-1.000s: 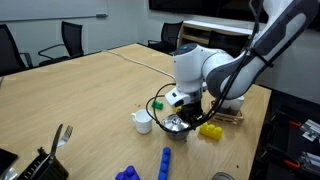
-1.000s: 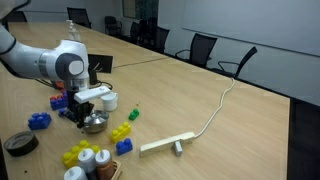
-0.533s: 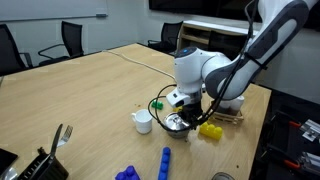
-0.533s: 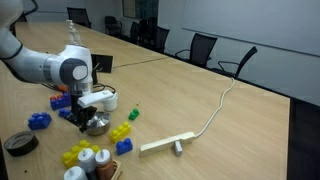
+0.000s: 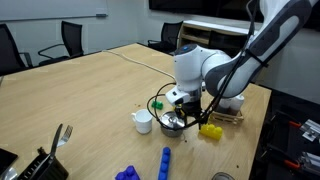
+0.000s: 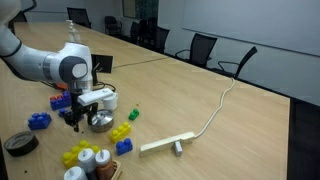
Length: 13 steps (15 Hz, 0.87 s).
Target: Move the silver pot closer to the white cup
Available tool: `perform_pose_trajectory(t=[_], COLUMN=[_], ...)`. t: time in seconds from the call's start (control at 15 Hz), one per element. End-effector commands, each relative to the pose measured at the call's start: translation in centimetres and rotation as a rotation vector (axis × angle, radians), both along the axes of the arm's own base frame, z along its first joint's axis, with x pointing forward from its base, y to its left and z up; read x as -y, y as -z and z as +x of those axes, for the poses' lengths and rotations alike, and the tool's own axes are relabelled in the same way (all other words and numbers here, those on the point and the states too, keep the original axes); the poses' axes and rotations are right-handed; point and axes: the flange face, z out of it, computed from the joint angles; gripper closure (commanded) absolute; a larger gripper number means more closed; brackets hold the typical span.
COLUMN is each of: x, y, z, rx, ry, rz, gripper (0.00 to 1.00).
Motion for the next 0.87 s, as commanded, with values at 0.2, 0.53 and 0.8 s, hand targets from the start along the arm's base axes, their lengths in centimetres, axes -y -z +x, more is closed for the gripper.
perform_pose_trajectory(t=[0.2, 0.53, 0.8], x=[0.9, 1.1, 1.7], y=[-6.4, -9.3, -9.1], z=[-3.2, -5.9, -6.4], rx=[-0.021, -0.100, -0.109], ry=[0.034, 0.086, 0.093], rz=[0.003, -0.048, -0.054], gripper=[0.00, 0.00, 0.00])
